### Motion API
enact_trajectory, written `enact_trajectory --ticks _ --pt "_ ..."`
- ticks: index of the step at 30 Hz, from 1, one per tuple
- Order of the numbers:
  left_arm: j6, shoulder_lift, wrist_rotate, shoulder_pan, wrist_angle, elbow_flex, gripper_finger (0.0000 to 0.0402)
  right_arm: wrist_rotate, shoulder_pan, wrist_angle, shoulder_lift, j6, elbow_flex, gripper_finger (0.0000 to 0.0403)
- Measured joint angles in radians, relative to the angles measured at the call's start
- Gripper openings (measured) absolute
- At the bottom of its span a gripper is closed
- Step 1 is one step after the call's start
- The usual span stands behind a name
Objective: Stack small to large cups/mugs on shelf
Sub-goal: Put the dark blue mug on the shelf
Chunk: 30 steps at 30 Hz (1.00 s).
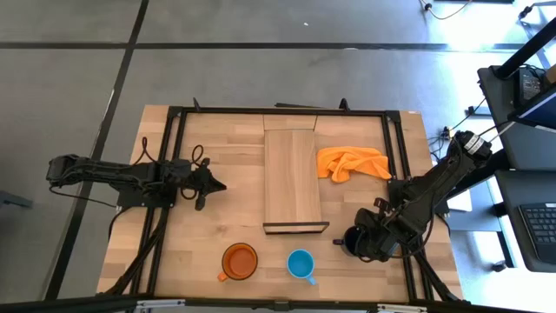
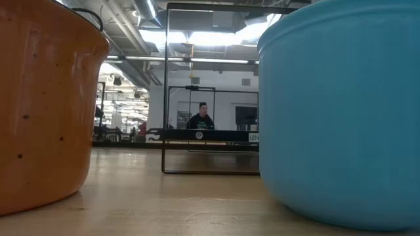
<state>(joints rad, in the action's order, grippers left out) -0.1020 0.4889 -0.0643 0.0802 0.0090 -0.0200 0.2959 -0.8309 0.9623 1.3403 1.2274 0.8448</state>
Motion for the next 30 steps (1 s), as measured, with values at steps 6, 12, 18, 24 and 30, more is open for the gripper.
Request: enact_trajectory --ticks 6,12,18,24,30 --pt "0.0 0.0 0.0 0.0 0.0 0.0 0.002 -0.006 0.04 0.054 -0.01 -0.031 0.043 0.0036" --pt "0.0 0.0 0.0 0.0 0.0 0.0 0.002 0.043 0.108 0.252 -0.061 -0.059 0.136 0.0025" --pt "0.0 0.0 0.0 0.0 0.0 0.0 0.002 0.084 0.223 0.302 -0.157 -0.134 0.163 0.0024" --pt "0.0 0.0 0.0 0.0 0.0 0.0 0.002 0.108 0.515 0.243 -0.275 -0.39 0.163 0.0024" --pt "0.0 0.0 0.0 0.0 0.0 0.0 0.002 -0.278 0.868 -0.084 -0.285 -0.795 0.165 0.0024"
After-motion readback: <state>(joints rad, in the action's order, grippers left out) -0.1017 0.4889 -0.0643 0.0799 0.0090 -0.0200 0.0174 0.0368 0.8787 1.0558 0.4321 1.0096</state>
